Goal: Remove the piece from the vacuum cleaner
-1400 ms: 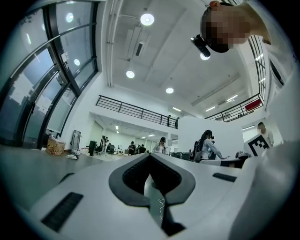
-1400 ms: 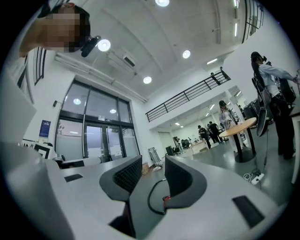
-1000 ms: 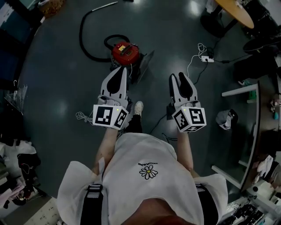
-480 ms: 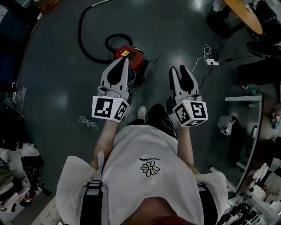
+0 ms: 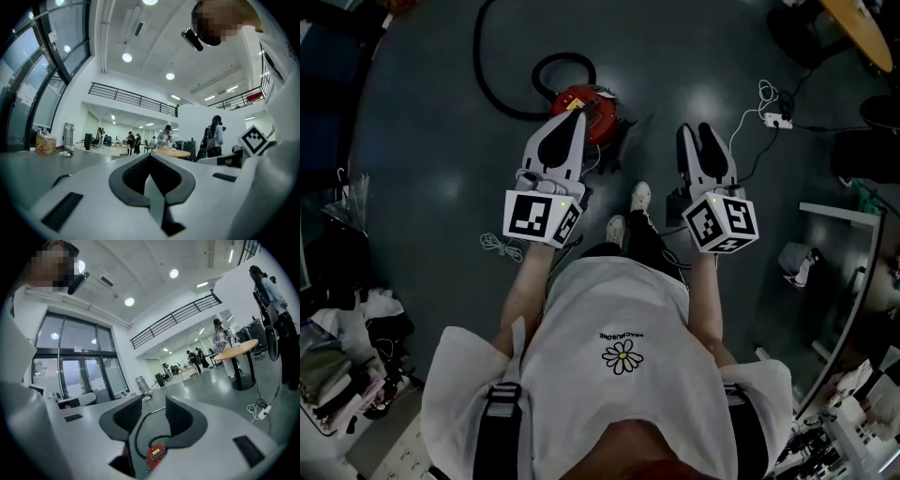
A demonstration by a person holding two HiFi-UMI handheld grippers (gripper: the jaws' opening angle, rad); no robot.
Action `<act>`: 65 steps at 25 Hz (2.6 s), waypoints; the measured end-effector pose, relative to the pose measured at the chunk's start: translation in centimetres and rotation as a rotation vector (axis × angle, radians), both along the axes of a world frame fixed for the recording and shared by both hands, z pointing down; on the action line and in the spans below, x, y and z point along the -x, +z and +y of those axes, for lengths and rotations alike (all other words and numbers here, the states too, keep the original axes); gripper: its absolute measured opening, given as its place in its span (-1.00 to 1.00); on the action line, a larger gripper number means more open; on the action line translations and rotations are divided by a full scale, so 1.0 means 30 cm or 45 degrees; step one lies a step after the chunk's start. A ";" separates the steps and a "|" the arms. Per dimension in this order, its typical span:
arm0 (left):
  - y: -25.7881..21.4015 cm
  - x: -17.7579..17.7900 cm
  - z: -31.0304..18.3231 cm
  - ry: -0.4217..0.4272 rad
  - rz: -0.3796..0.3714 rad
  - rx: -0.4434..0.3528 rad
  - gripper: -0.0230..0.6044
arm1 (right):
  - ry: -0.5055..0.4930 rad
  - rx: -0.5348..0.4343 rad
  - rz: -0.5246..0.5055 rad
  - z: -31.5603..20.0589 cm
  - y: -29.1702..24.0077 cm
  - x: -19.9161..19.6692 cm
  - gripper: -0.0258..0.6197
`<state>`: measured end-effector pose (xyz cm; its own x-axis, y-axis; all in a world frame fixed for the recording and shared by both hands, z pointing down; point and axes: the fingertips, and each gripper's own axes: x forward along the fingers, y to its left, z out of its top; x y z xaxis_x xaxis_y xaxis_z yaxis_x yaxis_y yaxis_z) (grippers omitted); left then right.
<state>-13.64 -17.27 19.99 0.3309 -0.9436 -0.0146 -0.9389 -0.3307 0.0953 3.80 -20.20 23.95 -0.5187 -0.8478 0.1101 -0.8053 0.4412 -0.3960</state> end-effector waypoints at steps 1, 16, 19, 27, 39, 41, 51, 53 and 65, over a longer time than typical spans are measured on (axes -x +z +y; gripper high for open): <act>0.036 -0.007 -0.044 0.016 -0.038 0.030 -0.91 | 0.005 0.016 -0.006 -0.036 0.019 -0.003 -0.48; 1.499 -0.055 -0.566 0.468 -0.942 0.835 -0.91 | -0.175 0.838 -0.309 -0.549 1.140 0.034 -0.39; 1.692 -0.026 -0.550 0.537 -1.051 0.949 -0.91 | -0.139 1.075 -0.344 -0.594 1.443 0.075 -0.39; 1.959 0.023 -0.472 0.585 -1.067 1.290 -0.91 | -0.091 1.499 -0.321 -0.595 1.878 0.196 -0.39; 1.991 0.022 -0.467 0.612 -1.199 1.347 -0.91 | 0.059 1.694 -0.135 -0.556 2.087 0.227 -0.77; 1.986 0.021 -0.462 0.615 -1.191 1.351 -0.91 | 0.027 1.666 -0.079 -0.547 2.083 0.227 -0.82; 2.009 0.033 -0.459 0.582 -1.235 1.390 -0.91 | -0.055 1.542 -0.052 -0.478 2.106 0.188 -0.83; 2.006 0.032 -0.461 0.557 -1.237 1.401 -0.91 | -0.071 1.535 -0.056 -0.469 2.103 0.188 -0.83; 2.007 0.037 -0.461 0.475 -1.257 1.423 -0.91 | -0.089 1.471 -0.179 -0.429 2.091 0.181 -0.83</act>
<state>-14.75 -31.10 80.20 -0.0049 -0.1868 0.9824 -0.6575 -0.7395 -0.1439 -1.61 -33.08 86.66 -0.6294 -0.2498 0.7359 -0.7104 -0.1989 -0.6751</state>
